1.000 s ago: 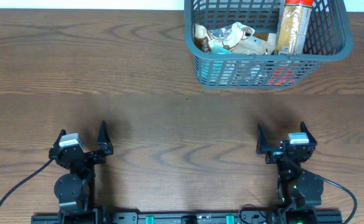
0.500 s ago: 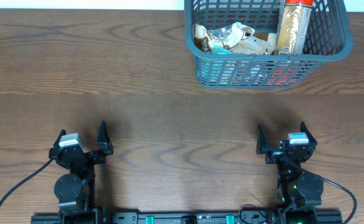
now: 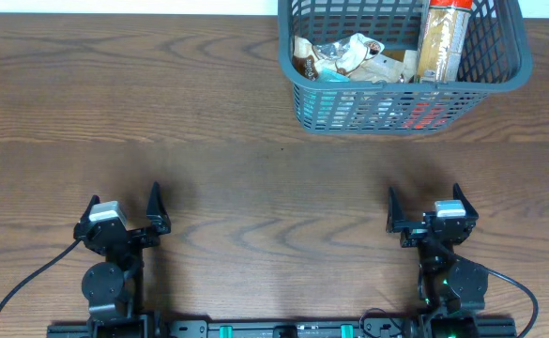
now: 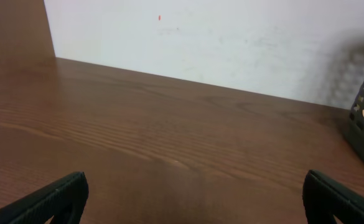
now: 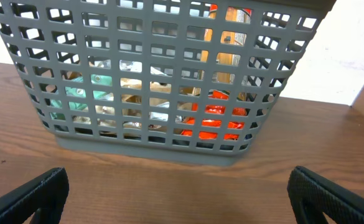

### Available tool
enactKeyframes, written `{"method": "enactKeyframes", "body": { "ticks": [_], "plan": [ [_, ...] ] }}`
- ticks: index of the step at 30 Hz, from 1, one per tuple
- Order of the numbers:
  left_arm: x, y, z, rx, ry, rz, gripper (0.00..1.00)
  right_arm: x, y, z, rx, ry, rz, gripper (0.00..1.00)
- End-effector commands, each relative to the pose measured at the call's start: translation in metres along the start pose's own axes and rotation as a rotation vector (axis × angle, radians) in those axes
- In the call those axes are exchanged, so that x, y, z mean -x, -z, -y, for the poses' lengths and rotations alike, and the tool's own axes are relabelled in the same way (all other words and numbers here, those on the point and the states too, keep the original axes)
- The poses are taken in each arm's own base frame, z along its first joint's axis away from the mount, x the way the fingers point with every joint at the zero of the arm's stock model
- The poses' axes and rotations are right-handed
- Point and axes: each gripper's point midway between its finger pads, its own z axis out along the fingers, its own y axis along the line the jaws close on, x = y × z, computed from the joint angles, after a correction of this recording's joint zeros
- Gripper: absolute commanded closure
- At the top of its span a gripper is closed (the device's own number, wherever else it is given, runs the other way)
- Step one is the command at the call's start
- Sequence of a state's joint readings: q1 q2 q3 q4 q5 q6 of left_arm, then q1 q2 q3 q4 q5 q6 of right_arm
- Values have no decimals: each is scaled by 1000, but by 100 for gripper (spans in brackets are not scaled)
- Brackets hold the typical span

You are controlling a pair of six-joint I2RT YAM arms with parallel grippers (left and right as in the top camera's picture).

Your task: Pack container

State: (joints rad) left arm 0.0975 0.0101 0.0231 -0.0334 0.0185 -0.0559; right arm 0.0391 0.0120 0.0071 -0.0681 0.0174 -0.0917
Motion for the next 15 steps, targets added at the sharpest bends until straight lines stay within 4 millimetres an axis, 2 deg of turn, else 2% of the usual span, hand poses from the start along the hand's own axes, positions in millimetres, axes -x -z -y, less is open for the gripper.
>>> {"method": "enactKeyframes", "body": {
  "ticks": [1,15],
  "plan": [
    [-16,-1,-8,38,4,-46,1,-1,0,-3,14,15,0,1],
    [-16,-1,-8,38,4,-46,2,-1,0,-3,15,15,0,1]
  ]
}}
